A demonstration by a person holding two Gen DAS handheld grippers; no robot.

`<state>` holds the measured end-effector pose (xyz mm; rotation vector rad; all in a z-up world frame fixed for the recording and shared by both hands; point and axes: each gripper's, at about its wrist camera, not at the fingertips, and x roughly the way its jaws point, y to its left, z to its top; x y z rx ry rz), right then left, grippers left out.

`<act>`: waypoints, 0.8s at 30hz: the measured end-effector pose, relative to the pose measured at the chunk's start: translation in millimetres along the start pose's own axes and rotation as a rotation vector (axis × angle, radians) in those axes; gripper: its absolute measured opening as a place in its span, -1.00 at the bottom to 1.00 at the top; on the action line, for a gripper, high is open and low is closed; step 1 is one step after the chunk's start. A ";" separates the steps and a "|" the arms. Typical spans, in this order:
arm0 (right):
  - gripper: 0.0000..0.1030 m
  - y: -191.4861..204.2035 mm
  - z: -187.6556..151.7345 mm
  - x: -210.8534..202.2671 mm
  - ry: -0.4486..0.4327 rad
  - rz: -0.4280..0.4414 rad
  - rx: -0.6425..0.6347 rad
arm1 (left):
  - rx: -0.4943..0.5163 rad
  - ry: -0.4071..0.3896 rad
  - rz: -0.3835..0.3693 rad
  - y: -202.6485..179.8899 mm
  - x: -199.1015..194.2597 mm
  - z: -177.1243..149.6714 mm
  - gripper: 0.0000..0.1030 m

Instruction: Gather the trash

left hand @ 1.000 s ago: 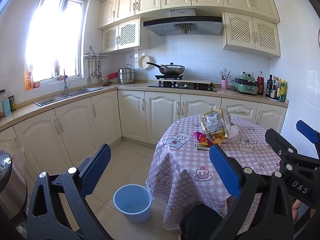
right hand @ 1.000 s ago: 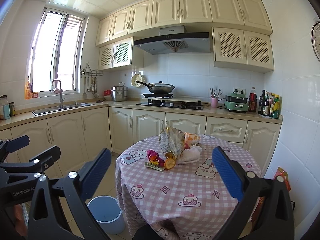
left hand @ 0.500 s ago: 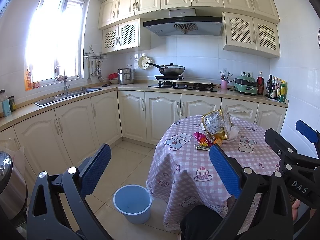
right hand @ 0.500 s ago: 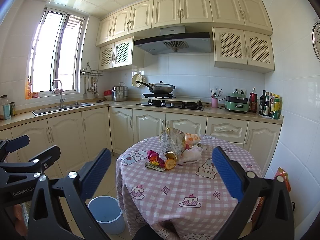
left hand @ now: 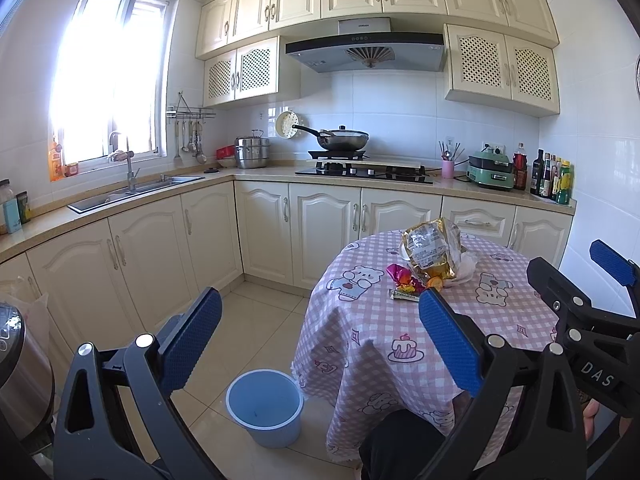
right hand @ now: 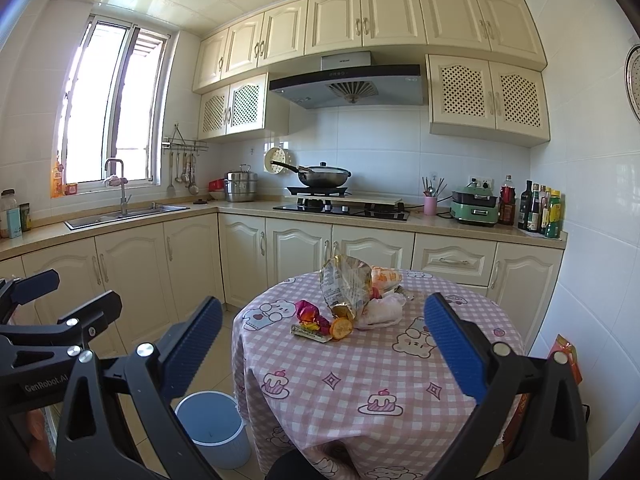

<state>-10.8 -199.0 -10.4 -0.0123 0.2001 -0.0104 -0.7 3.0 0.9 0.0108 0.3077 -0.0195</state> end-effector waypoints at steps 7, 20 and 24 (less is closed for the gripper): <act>0.91 0.4 -0.1 -0.5 -0.003 0.001 -0.001 | -0.002 0.003 -0.004 -0.8 0.3 -0.3 0.85; 0.91 -0.6 -2.1 9.4 0.009 0.000 0.007 | -0.004 0.031 -0.008 0.7 12.8 0.2 0.85; 0.91 -5.3 -1.0 22.6 0.046 0.003 0.018 | -0.003 0.060 -0.011 -0.2 26.5 0.8 0.85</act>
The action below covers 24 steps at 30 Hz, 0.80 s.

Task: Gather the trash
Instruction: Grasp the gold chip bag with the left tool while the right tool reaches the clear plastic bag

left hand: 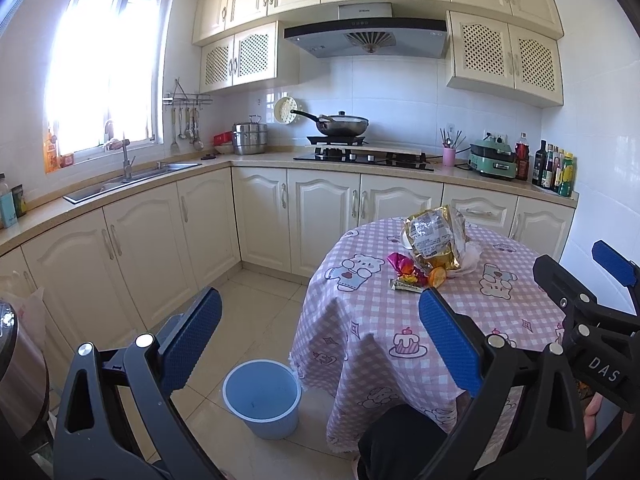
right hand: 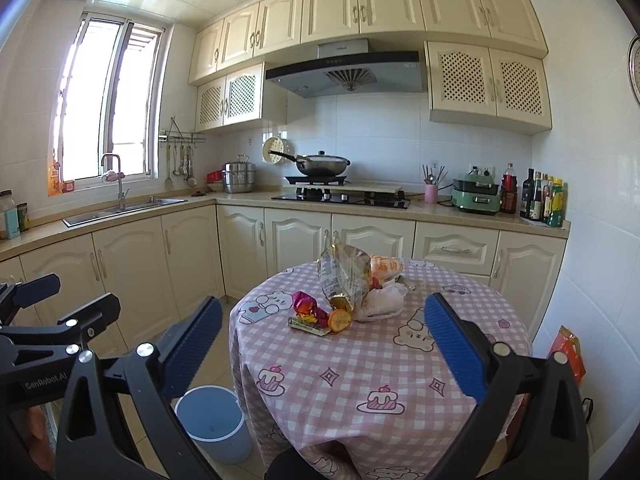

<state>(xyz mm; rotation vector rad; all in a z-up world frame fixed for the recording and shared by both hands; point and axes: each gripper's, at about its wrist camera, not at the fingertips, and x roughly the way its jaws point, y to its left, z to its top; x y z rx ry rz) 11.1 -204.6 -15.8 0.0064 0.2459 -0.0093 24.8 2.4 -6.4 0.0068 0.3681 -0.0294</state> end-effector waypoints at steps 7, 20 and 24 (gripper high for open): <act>0.91 -19.4 -2.6 33.1 0.056 -0.023 0.035 | 0.011 0.059 -0.008 -9.7 32.7 6.1 0.85; 0.91 -99.8 -12.3 128.8 0.169 -0.172 0.166 | 0.058 0.181 -0.173 -87.6 138.9 38.7 0.85; 0.91 -129.7 -17.0 157.0 0.203 -0.221 0.212 | 0.109 0.204 -0.229 -127.1 174.0 46.7 0.85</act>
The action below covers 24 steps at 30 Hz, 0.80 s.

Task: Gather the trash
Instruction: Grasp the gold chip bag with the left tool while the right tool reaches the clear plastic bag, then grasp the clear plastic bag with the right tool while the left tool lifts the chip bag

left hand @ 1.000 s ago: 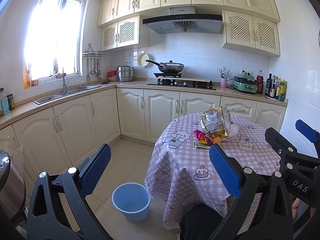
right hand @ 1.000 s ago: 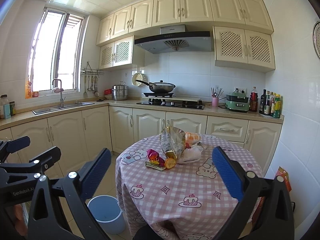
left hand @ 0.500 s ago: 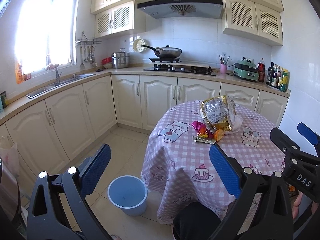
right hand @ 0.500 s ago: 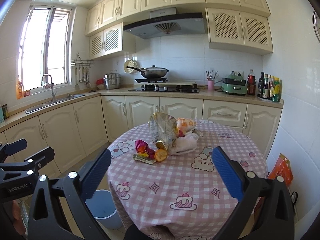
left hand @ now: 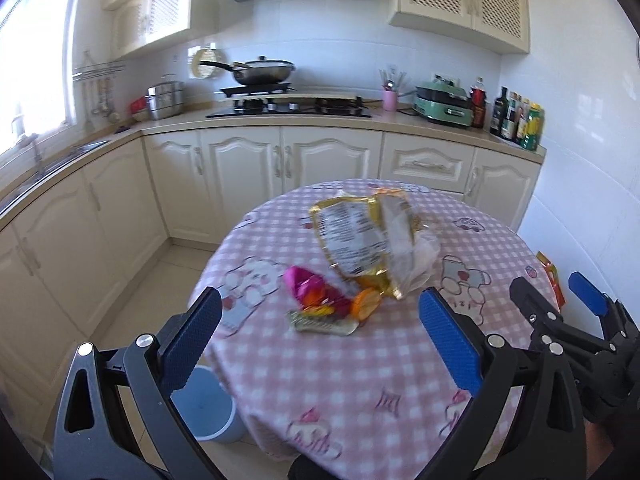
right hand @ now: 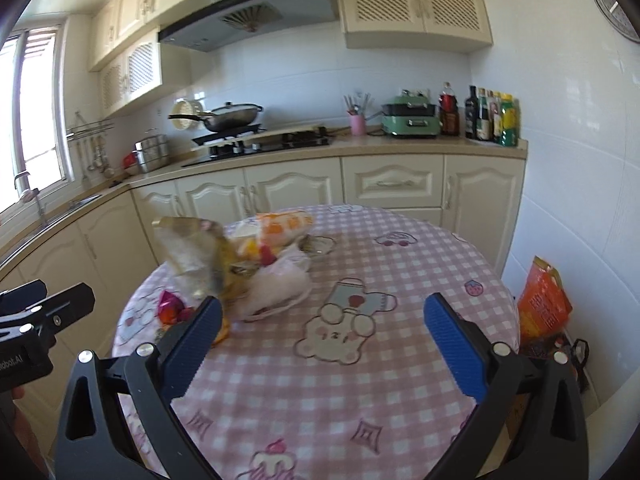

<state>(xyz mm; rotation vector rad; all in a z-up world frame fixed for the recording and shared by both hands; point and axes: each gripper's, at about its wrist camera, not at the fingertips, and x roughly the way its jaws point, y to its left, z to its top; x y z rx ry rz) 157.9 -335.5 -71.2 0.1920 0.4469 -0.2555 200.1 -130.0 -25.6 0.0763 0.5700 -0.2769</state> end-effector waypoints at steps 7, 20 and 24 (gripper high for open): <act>0.91 -16.5 9.2 49.8 0.060 -0.014 0.032 | 0.043 0.065 -0.055 -25.1 62.5 21.0 0.38; 0.91 -2.2 8.4 134.3 0.238 0.155 0.187 | -0.035 -0.002 -0.212 -0.6 75.9 29.6 -0.79; 0.91 9.8 7.2 160.0 0.283 0.187 0.223 | -0.063 -0.069 -0.173 18.5 61.6 32.8 -0.81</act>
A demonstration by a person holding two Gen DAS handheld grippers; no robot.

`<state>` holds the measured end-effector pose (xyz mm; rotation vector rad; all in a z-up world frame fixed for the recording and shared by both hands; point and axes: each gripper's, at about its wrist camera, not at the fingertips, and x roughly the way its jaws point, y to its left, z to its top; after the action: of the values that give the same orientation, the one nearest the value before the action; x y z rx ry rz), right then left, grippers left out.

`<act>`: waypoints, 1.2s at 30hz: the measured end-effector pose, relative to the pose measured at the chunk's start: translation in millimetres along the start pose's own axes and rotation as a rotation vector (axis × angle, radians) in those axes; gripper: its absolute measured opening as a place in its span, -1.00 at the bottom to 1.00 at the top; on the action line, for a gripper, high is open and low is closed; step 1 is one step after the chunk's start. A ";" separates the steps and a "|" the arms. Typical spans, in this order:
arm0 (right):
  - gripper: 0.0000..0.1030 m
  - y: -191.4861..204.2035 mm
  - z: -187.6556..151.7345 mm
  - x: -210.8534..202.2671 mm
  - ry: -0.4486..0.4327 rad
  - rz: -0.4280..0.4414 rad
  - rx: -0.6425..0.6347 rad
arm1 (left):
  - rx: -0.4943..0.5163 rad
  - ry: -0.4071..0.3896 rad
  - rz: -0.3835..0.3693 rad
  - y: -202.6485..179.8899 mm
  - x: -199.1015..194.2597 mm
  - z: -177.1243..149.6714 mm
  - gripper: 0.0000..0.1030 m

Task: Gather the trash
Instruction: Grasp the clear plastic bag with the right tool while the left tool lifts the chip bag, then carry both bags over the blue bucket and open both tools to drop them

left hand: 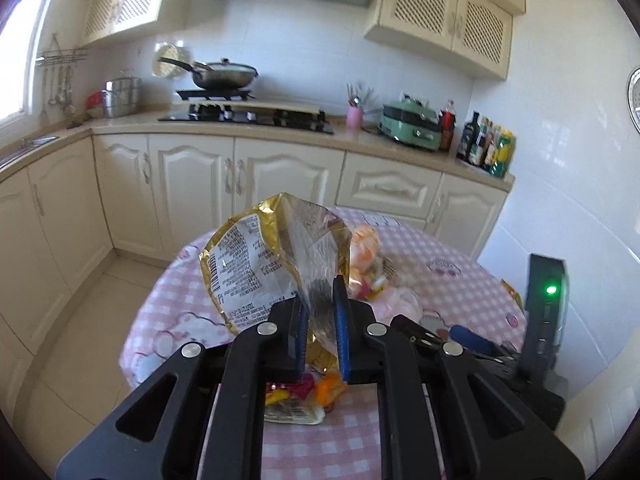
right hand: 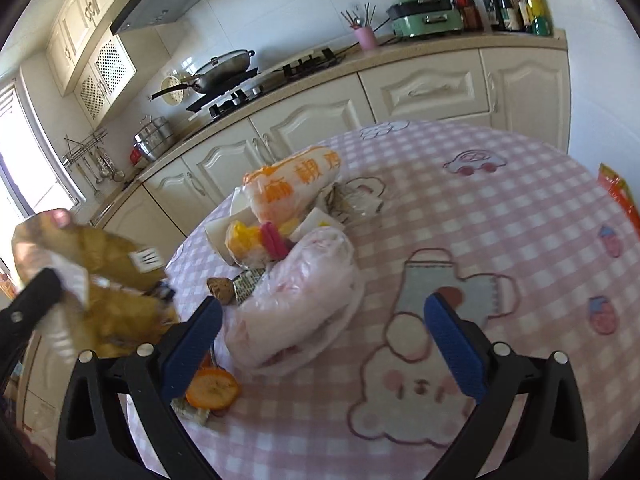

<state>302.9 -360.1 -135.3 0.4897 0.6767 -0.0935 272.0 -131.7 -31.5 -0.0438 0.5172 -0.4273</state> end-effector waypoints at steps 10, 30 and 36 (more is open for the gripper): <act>-0.39 8.9 3.3 11.1 0.026 0.022 -0.003 | -0.072 -0.073 -0.009 34.5 -26.9 14.2 -0.85; -0.67 97.4 11.4 -113.0 -0.240 0.144 -0.235 | -0.144 -0.220 -0.087 57.6 -94.0 19.7 -0.88; -0.68 171.6 -15.8 -84.0 -0.124 0.306 -0.327 | -0.220 -0.216 0.046 116.9 -120.5 3.1 -0.89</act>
<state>269.2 -207.4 -24.4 0.2651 0.4773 0.2704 224.1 23.6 10.7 -0.2861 0.3498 -0.3153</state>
